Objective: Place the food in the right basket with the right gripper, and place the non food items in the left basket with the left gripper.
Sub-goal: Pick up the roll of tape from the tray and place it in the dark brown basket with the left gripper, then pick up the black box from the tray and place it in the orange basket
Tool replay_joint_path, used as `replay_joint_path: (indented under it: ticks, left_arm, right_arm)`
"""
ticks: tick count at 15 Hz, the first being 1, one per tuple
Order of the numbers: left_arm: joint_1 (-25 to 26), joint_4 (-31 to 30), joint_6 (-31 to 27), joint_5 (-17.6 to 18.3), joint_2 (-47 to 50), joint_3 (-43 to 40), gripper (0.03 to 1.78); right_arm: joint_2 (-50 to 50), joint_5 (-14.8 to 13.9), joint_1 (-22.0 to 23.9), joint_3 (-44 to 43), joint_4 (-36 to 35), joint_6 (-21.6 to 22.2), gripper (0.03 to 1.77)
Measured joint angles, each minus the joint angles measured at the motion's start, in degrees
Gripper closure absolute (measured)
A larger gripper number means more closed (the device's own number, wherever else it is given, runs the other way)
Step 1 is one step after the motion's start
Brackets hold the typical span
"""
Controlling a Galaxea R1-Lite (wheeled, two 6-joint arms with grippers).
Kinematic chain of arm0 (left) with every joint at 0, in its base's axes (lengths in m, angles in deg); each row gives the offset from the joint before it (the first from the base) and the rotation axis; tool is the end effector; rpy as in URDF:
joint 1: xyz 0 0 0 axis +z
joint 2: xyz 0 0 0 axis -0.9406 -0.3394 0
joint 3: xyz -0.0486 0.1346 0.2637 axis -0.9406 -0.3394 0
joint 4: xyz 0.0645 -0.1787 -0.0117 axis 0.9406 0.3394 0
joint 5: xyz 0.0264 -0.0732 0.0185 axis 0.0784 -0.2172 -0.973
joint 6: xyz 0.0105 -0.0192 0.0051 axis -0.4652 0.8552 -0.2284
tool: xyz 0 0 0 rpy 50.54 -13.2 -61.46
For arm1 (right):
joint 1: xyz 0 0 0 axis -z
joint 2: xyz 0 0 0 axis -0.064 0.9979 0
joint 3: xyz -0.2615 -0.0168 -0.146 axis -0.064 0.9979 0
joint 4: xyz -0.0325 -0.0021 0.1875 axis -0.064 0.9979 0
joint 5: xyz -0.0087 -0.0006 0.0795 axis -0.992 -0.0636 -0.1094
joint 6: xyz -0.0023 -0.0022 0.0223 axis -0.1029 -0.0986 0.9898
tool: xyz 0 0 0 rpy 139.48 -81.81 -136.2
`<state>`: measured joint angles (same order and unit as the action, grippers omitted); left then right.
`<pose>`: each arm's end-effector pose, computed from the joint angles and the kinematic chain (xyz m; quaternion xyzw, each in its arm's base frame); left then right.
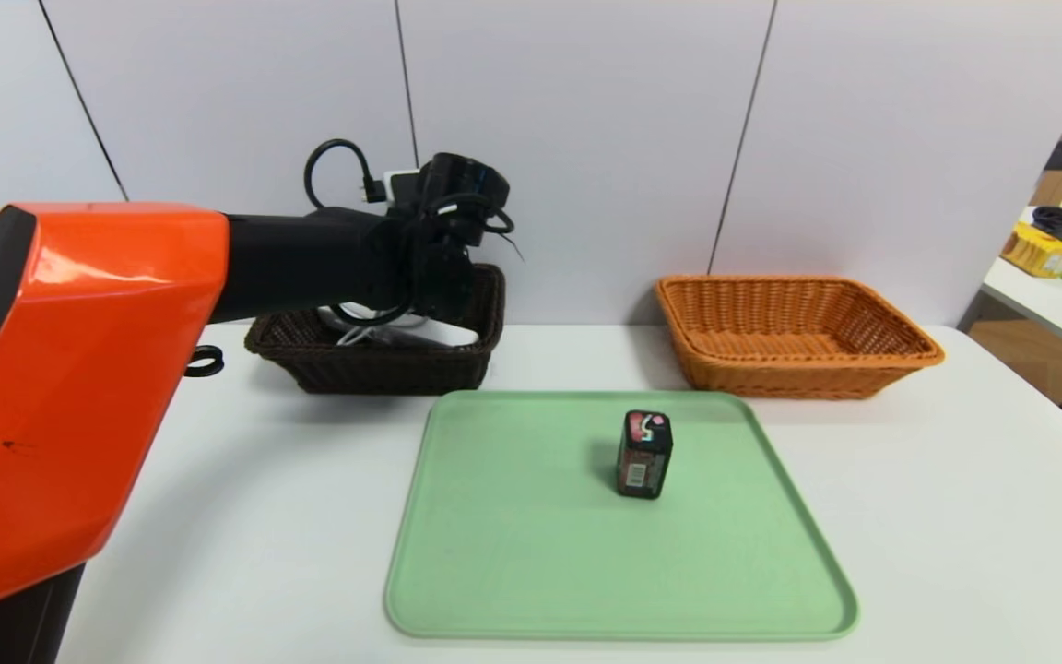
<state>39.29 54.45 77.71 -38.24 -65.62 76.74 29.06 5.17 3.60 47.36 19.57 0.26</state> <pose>0.3967 -0.2181 0.2167 -0.0503 0.1677 0.1738 0.9691 -0.0229 -0.0001 0.0758 -0.0037 -0.0025 -0.0003 1.0000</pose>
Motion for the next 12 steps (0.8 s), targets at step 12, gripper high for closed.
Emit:
replay_joint_path:
  ticks: [12]
  left_arm:
    - [-1.27, 2.71, 3.97, 13.12, 3.80, -4.19, 1.23]
  right_arm:
    - [0.00, -0.01, 0.02, 0.00, -0.02, 0.01, 0.10]
